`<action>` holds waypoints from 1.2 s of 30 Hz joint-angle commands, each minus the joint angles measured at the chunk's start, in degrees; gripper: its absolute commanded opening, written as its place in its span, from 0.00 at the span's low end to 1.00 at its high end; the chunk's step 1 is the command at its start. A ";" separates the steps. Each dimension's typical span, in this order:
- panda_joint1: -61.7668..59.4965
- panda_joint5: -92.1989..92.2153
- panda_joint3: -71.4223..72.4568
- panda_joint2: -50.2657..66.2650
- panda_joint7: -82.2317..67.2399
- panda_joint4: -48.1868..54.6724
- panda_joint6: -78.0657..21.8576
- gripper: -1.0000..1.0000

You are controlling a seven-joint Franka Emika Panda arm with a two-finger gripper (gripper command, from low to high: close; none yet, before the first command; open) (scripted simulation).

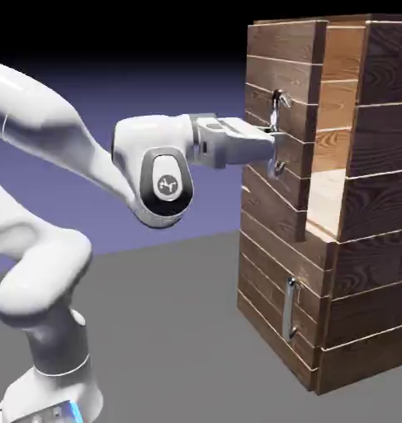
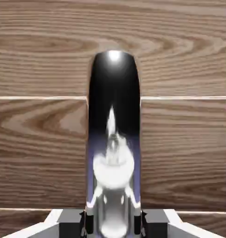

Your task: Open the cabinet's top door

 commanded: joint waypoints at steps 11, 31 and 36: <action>-2.63 3.96 7.29 -22.80 7.70 -8.42 -16.74 0.00; 11.75 11.89 26.76 -52.84 18.51 -8.14 -65.55 0.00; 13.64 15.17 34.05 -55.12 20.33 -3.94 -78.00 0.00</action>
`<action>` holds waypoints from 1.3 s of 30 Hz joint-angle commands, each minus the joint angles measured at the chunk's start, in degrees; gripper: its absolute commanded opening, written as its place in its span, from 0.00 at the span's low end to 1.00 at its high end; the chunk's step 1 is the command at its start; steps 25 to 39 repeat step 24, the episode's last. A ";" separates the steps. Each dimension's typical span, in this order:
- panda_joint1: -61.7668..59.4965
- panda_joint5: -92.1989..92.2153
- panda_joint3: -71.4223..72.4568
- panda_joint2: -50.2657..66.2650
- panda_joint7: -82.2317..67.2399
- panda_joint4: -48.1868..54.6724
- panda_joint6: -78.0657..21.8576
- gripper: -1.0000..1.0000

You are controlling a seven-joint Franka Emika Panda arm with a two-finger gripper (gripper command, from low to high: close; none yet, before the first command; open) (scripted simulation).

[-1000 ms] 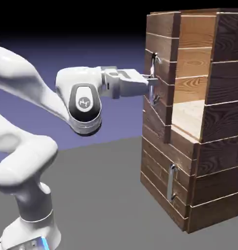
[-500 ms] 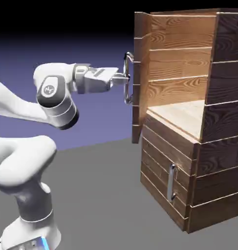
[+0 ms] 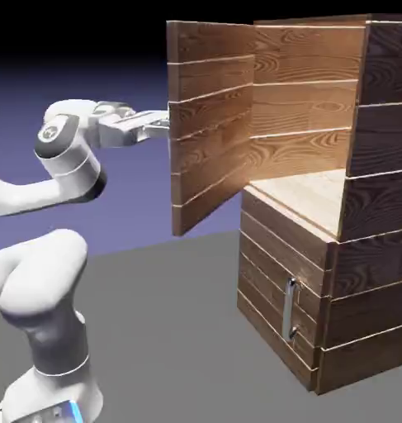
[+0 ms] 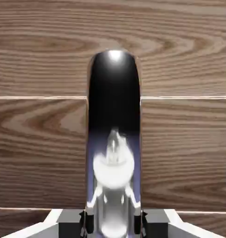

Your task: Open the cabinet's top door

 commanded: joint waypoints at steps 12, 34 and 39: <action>-6.74 7.06 14.54 0.15 2.43 18.92 -29.95 0.00; -21.63 9.06 20.33 2.49 1.72 40.93 -52.92 1.00; -21.63 9.06 20.33 2.49 1.72 40.93 -52.92 1.00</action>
